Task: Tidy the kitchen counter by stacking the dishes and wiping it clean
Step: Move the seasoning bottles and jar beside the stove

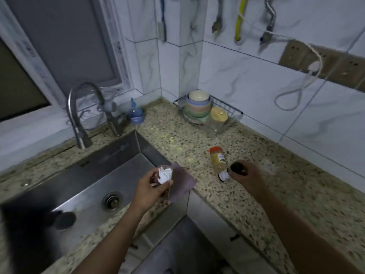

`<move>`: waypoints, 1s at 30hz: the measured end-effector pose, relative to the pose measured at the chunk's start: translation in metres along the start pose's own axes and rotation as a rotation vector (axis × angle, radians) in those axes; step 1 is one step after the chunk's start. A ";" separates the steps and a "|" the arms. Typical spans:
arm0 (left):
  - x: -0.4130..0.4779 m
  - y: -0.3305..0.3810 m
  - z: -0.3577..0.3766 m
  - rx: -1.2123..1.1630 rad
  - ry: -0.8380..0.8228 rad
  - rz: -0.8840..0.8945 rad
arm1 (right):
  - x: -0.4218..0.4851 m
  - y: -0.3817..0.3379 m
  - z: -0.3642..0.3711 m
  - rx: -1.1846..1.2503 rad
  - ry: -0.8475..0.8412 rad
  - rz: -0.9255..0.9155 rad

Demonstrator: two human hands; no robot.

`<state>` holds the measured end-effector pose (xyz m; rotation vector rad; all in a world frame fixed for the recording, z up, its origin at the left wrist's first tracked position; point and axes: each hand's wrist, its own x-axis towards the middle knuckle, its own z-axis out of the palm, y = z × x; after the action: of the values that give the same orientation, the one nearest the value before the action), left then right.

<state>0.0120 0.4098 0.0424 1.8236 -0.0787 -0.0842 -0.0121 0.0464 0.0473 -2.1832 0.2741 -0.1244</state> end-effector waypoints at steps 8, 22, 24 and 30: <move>-0.026 -0.032 -0.074 -0.098 0.322 -0.152 | 0.038 -0.067 0.079 0.110 -0.198 -0.097; -0.098 -0.041 -0.157 -0.034 0.858 -0.262 | 0.062 -0.158 0.240 0.289 -0.734 -0.141; -0.114 -0.041 -0.167 -0.041 0.902 -0.265 | 0.057 -0.169 0.260 0.309 -0.762 -0.144; -0.147 -0.041 -0.195 -0.028 1.045 -0.301 | 0.038 -0.206 0.309 0.325 -0.870 -0.192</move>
<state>-0.1150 0.6219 0.0538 1.6390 0.9210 0.6492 0.1140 0.3971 0.0324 -1.7441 -0.4210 0.6219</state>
